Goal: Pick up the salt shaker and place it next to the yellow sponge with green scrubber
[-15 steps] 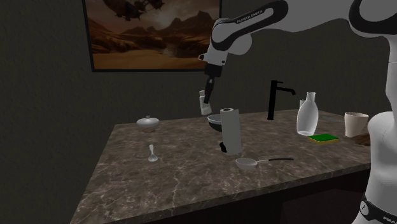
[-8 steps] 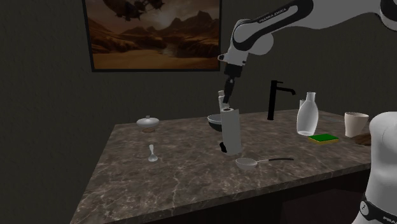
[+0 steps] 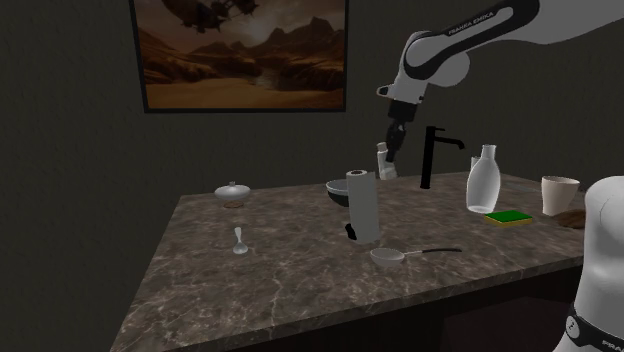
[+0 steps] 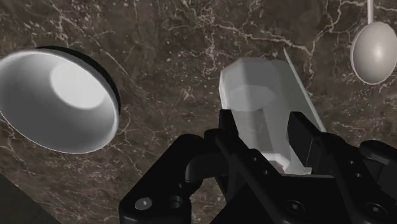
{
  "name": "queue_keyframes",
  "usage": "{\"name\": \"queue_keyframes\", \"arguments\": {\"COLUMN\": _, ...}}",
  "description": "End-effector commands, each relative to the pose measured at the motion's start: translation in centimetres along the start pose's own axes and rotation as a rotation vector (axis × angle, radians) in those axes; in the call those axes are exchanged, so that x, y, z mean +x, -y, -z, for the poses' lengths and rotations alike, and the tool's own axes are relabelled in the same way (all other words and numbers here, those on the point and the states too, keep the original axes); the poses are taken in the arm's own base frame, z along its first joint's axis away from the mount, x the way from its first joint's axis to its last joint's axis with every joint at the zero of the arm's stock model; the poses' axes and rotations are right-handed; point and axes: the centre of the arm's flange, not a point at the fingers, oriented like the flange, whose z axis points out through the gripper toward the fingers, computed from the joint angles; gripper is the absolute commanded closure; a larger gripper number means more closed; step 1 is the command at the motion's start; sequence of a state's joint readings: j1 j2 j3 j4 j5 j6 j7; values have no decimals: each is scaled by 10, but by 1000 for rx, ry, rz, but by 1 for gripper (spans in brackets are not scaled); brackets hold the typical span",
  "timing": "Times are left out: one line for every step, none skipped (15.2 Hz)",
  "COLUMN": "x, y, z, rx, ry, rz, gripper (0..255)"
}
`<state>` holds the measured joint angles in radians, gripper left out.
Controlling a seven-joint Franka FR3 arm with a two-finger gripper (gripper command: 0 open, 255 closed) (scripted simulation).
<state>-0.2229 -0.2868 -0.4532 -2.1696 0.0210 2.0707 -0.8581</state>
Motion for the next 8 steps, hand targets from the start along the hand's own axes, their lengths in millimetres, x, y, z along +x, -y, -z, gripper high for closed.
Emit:
{"name": "queue_keyframes", "arguments": {"x": -27, "y": -4, "z": 6, "rx": 0, "ry": 0, "rz": 1, "gripper": 255}}
{"name": "queue_keyframes", "arguments": {"x": -40, "y": -6, "z": 9, "rx": 0, "ry": 0, "rz": 1, "gripper": 255}}
{"name": "queue_keyframes", "arguments": {"x": -53, "y": -9, "z": 12, "rx": 0, "ry": 0, "rz": 1, "gripper": 255}}
{"name": "queue_keyframes", "arguments": {"x": -66, "y": -11, "z": 14, "rx": 0, "ry": 0, "rz": 1, "gripper": 255}}
{"name": "queue_keyframes", "arguments": {"x": -78, "y": -13, "z": 17, "rx": 0, "ry": 0, "rz": 1, "gripper": 255}}
{"name": "queue_keyframes", "arguments": {"x": -91, "y": -16, "z": 20, "rx": 0, "ry": 0, "rz": 1, "gripper": 255}}
{"name": "queue_keyframes", "arguments": {"x": -104, "y": -18, "z": 23, "rx": 0, "ry": 0, "rz": 1, "gripper": 255}}
{"name": "queue_keyframes", "arguments": {"x": -116, "y": -20, "z": 25, "rx": 0, "ry": 0, "rz": 1, "gripper": 255}}
